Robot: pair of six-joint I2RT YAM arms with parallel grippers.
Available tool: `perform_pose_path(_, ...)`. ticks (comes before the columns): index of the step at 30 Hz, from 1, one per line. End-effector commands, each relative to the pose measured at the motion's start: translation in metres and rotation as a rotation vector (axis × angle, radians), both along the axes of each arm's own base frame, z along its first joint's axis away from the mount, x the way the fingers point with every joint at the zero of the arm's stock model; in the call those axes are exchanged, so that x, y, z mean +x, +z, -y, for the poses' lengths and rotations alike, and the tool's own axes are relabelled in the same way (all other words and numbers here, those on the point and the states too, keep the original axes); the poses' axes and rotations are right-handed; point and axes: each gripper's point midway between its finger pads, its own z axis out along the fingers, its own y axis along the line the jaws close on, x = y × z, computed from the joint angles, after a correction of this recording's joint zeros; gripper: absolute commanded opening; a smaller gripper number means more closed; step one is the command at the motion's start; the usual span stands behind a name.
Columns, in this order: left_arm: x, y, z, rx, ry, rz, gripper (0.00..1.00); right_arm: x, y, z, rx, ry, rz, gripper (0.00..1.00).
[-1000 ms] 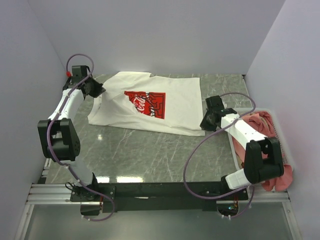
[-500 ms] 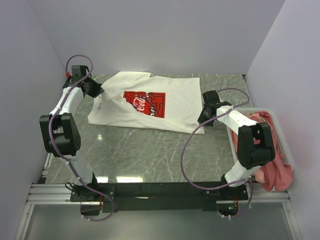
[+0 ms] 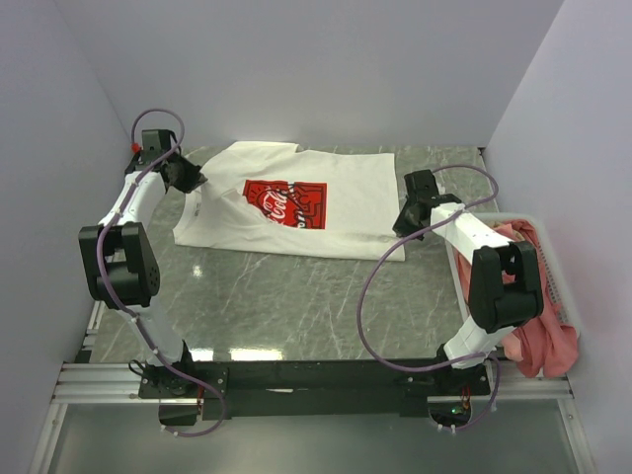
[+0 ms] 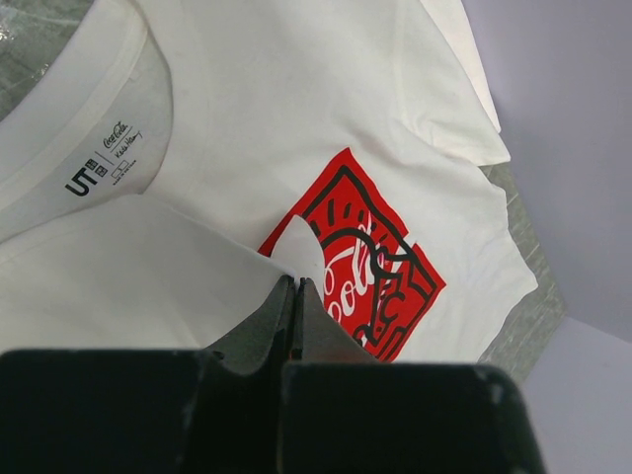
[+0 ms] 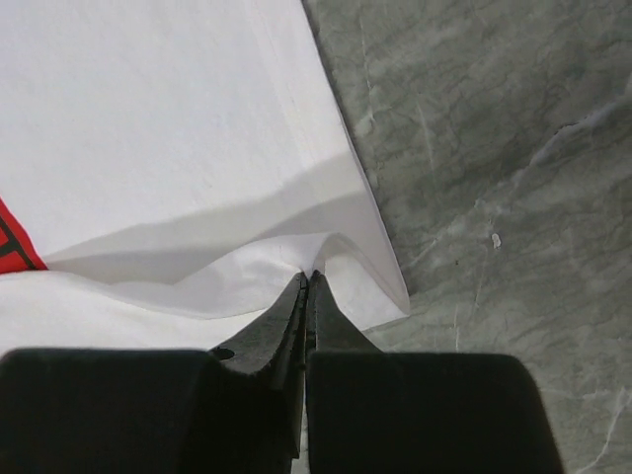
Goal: Fold and stack the t-shirts
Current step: Fold the tshirt
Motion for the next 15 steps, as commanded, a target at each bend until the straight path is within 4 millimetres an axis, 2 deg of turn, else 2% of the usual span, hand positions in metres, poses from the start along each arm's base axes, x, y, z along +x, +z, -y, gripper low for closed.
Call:
perform_pose_path(1, 0.016, 0.034, -0.004, 0.011, -0.009, 0.103, 0.01, 0.019, 0.017, 0.010, -0.021, -0.024, 0.068, 0.00)
perform_pose_path(9, 0.016, 0.045, -0.011, 0.018, -0.001, 0.126, 0.01, 0.026, 0.020, 0.012, -0.011, -0.031, 0.083, 0.00)
perform_pose_path(15, 0.023, 0.042, -0.012, 0.021, -0.010, 0.124, 0.01, 0.033, 0.023, 0.010, -0.004, -0.030, 0.088, 0.00)
